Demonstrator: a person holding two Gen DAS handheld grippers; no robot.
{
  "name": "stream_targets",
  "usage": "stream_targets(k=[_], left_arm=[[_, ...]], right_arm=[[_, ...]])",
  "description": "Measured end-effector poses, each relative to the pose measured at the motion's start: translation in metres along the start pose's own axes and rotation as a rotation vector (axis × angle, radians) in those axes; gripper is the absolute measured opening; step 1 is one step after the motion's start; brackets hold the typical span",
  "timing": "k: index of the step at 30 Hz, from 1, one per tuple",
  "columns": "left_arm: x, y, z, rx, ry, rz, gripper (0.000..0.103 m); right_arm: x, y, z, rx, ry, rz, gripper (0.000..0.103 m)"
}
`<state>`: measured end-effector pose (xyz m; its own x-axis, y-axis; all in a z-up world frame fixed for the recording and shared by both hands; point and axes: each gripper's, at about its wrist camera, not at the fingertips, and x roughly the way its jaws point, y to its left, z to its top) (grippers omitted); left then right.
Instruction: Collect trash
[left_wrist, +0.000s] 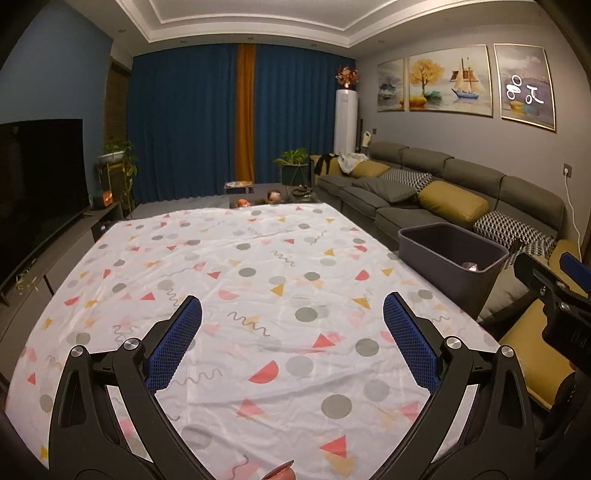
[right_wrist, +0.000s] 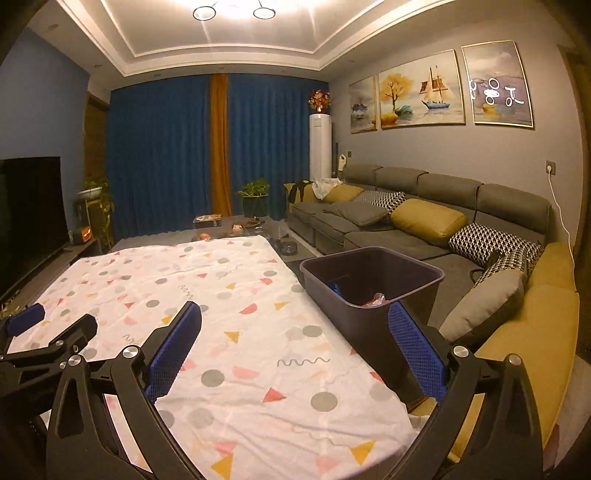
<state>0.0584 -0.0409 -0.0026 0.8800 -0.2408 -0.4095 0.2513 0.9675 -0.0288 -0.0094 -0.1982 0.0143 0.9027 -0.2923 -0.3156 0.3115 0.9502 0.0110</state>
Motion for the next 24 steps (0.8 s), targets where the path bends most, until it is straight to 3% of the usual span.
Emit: stream_targets(k=[24], left_arm=[[-0.0092,0.0087,-0.0035,-0.029,-0.003,-0.005,0.097]], right_arm=[[-0.0121,0.0061,0.0,-0.01,-0.027,0.0,0.097]])
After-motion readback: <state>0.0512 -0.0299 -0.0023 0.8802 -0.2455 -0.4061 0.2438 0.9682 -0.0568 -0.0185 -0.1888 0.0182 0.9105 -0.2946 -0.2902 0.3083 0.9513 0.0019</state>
